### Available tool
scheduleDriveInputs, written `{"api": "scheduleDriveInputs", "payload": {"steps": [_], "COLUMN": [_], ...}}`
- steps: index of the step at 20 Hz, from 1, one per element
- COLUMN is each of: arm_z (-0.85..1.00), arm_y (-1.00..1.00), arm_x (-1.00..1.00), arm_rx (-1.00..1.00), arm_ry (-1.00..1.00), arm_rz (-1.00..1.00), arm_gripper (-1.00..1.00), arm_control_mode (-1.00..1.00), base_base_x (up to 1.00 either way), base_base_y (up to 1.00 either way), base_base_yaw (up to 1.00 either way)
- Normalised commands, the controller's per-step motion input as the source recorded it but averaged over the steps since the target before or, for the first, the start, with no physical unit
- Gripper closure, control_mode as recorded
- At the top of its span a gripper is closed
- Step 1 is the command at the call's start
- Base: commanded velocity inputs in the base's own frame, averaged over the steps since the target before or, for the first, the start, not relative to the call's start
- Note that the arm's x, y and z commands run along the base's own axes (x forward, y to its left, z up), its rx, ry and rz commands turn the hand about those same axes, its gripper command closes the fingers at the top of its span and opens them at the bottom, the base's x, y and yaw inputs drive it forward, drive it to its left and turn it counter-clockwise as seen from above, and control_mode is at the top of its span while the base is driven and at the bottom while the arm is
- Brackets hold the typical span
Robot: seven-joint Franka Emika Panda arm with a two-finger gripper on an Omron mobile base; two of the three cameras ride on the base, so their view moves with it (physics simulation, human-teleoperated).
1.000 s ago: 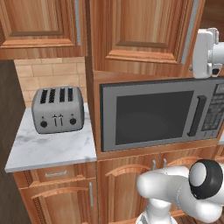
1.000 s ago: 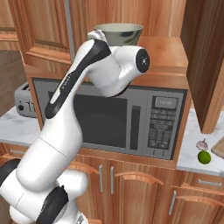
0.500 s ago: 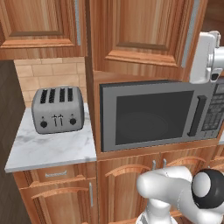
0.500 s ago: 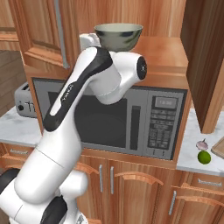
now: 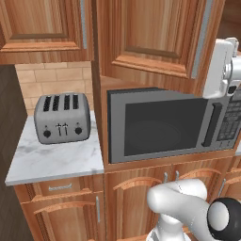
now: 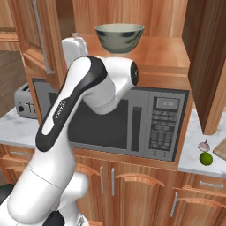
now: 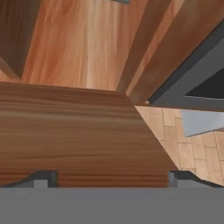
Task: Open the cabinet. Place the bowl and condiment on the counter. Then place the lime and garlic on the cutting board.
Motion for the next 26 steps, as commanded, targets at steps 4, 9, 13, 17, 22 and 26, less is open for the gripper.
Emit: {"api": "scheduleDriveInputs", "payload": {"steps": [4, 9, 13, 17, 22, 26], "arm_z": [0.00, 0.00, 0.07, 0.09, 0.08, 0.06], "arm_y": [0.39, 0.46, 0.54, 0.56, 0.56, 0.55], "arm_x": [-0.76, -0.63, -0.42, -0.37, -0.26, -0.13], "arm_rx": [0.02, 0.01, 0.00, 0.00, 0.00, 0.00], "arm_ry": [0.00, 0.00, 0.00, 0.00, 0.01, 0.03], "arm_rz": [0.10, 0.08, 0.04, 0.04, 0.04, 0.03], "arm_gripper": [-1.00, -1.00, -1.00, -1.00, -1.00, -1.00], "arm_control_mode": [-1.00, -1.00, -1.00, -1.00, -1.00, -1.00], "base_base_x": [0.00, 0.00, 0.00, 0.00, 0.00, 0.00], "base_base_y": [0.00, 0.00, 0.00, 0.00, 0.00, 0.00], "base_base_yaw": [0.00, 0.00, 0.00, 0.00, 0.00, 0.00]}}
